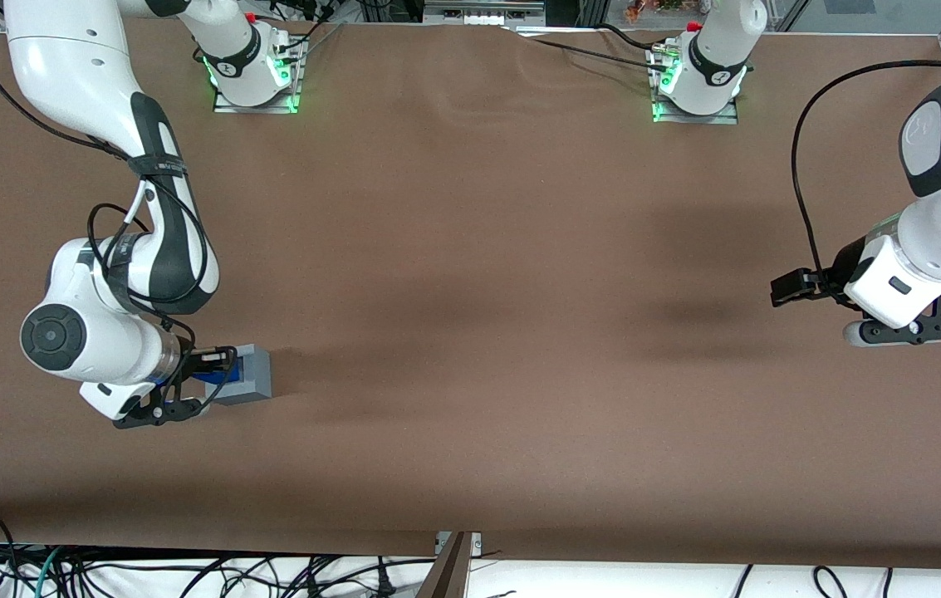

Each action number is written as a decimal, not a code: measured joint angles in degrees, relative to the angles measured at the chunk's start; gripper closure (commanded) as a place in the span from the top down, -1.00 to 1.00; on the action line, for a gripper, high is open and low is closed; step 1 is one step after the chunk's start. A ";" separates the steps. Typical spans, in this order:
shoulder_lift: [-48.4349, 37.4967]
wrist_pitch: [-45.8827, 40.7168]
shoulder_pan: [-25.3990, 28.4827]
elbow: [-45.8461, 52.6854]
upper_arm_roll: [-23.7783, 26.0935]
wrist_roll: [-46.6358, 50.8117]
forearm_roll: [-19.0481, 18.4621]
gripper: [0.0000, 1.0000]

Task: Insert blue part into gray base with right arm
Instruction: 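Lower the blue block into the hole and open the right gripper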

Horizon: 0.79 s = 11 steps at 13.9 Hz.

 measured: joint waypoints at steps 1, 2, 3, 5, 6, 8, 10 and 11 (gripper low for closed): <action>0.02 0.18 0.00 0.00 0.04 0.00 0.00 -0.53; 0.02 0.29 0.00 0.00 0.11 0.00 0.01 -0.53; 0.03 0.40 0.01 0.01 0.22 0.00 0.10 -0.53; 0.09 0.58 0.06 0.00 0.38 0.00 0.98 -0.53; 0.16 0.64 0.06 0.00 0.44 0.00 1.22 -0.53; 0.27 0.68 0.06 0.00 0.44 0.00 1.32 -0.53; 0.36 0.69 0.01 0.00 0.44 0.00 1.40 -0.53; 0.44 0.69 -0.01 0.00 0.44 0.00 1.46 -0.51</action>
